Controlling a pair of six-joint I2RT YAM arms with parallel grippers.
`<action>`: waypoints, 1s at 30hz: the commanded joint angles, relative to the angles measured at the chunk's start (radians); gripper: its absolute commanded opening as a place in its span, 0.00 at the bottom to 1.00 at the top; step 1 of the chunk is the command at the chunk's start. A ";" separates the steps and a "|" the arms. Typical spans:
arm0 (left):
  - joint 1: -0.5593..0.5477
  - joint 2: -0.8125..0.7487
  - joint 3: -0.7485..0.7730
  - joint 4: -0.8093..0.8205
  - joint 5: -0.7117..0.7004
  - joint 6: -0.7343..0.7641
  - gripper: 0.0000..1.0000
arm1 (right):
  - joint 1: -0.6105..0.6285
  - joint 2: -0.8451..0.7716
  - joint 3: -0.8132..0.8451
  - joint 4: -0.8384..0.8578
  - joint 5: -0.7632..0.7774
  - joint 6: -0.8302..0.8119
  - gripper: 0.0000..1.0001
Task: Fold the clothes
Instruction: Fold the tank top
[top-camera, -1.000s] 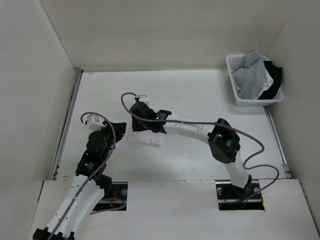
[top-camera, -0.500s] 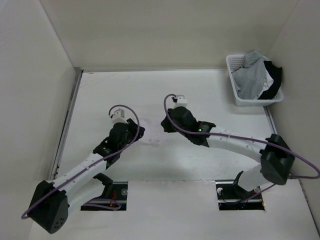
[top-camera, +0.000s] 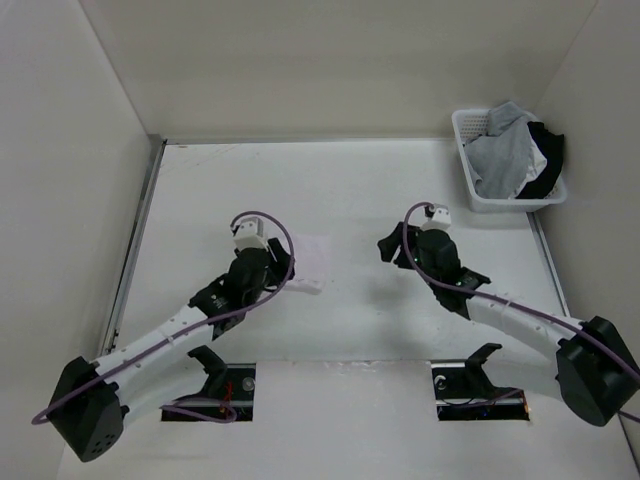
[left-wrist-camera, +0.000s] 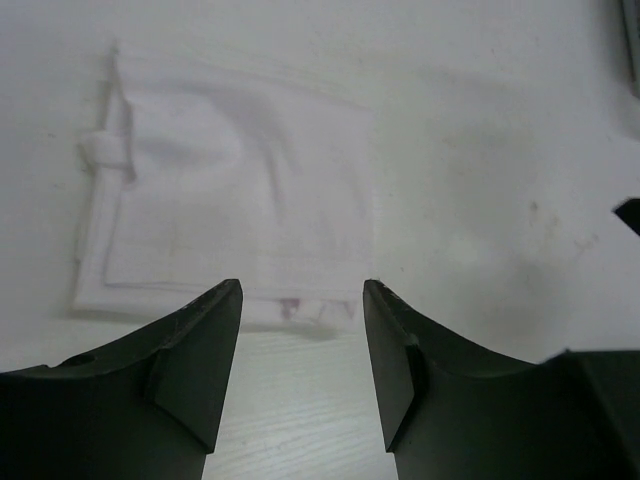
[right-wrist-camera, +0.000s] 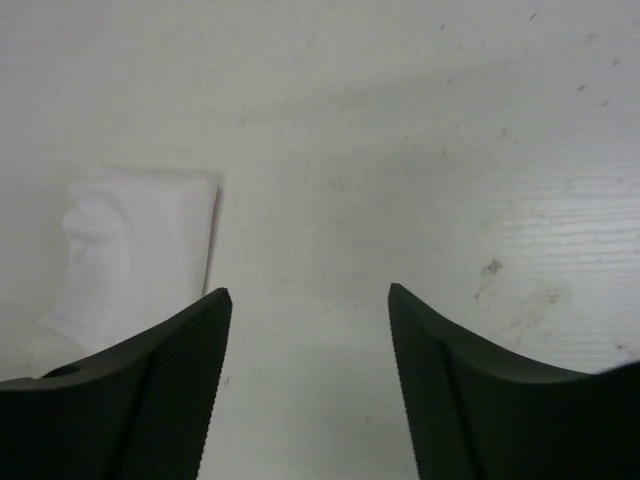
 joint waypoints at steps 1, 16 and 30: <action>0.112 -0.028 0.070 -0.088 -0.087 0.029 0.51 | -0.074 -0.037 0.023 0.120 -0.011 -0.018 0.72; 0.689 -0.137 -0.003 -0.209 0.164 -0.075 0.51 | -0.097 -0.078 -0.127 0.281 0.023 0.025 0.82; 0.701 -0.071 -0.045 -0.097 0.169 -0.104 0.50 | -0.106 0.014 -0.107 0.288 0.015 0.015 0.81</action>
